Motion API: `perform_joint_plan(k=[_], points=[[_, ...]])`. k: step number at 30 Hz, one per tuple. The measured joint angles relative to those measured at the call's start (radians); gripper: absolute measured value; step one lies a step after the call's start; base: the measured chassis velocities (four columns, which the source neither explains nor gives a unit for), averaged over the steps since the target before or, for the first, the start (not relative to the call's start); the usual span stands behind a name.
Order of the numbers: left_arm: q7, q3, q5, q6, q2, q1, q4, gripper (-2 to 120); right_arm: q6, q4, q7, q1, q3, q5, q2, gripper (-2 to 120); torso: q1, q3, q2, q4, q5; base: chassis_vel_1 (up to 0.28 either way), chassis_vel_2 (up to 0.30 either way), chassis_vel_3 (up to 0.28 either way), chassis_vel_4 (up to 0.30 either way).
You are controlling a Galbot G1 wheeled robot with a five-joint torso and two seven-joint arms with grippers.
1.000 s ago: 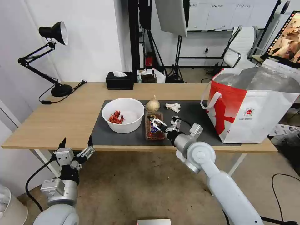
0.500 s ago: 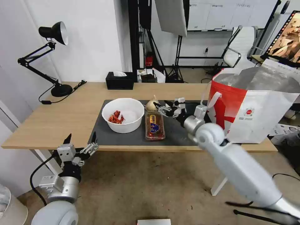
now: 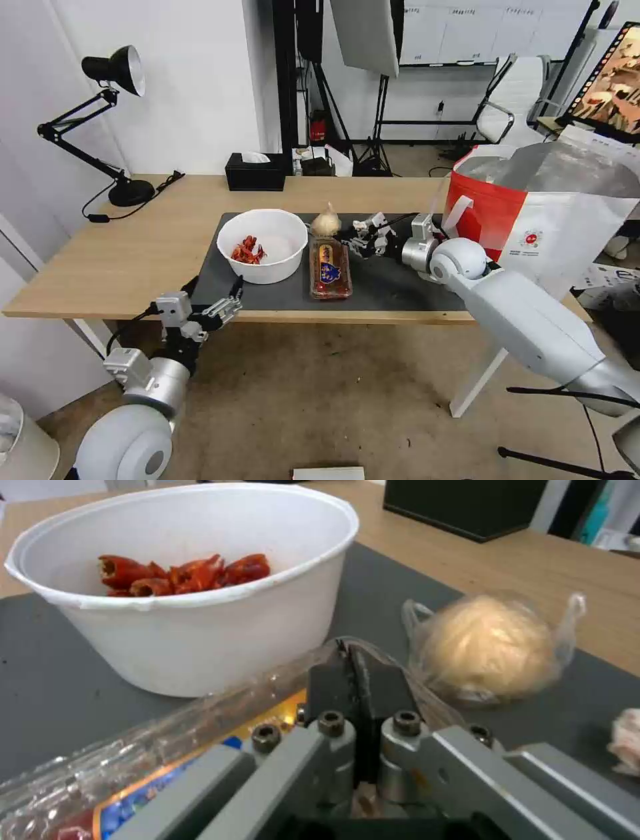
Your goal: Pick up the trash from the table and place it into the takeout bag.
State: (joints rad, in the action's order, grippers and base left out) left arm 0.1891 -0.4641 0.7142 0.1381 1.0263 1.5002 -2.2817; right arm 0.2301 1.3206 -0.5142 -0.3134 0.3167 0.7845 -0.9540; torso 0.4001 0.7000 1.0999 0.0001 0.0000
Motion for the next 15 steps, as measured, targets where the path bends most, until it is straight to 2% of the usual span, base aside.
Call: perform_joint_plan(k=[5, 8, 15], points=[[-0.004, 0.039, 0.057, 0.01, -0.028, -0.034, 0.014, 100, 0.0, -0.031, -0.022, 0.017, 0.028, 0.005, -0.016, 0, 0.0, 0.0, 0.0, 0.0, 0.0, 0.0, 0.0, 0.0, 0.0], [-0.005, 0.105, 0.143, 0.024, -0.074, -0.098, 0.053, 100, 0.0, -0.066, -0.032, 0.034, 0.057, 0.006, -0.03, 0, 0.0, 0.0, 0.0, -0.0001, 0.0, 0.0, 0.0, 0.0, 0.0], [-0.006, 0.194, 0.244, 0.033, -0.12, -0.163, 0.12, 100, 0.0, -0.078, -0.035, 0.04, 0.081, 0.013, -0.03, 0, 0.0, 0.0, 0.0, -0.0001, -0.0001, 0.0, 0.0, 0.0, 0.0]])
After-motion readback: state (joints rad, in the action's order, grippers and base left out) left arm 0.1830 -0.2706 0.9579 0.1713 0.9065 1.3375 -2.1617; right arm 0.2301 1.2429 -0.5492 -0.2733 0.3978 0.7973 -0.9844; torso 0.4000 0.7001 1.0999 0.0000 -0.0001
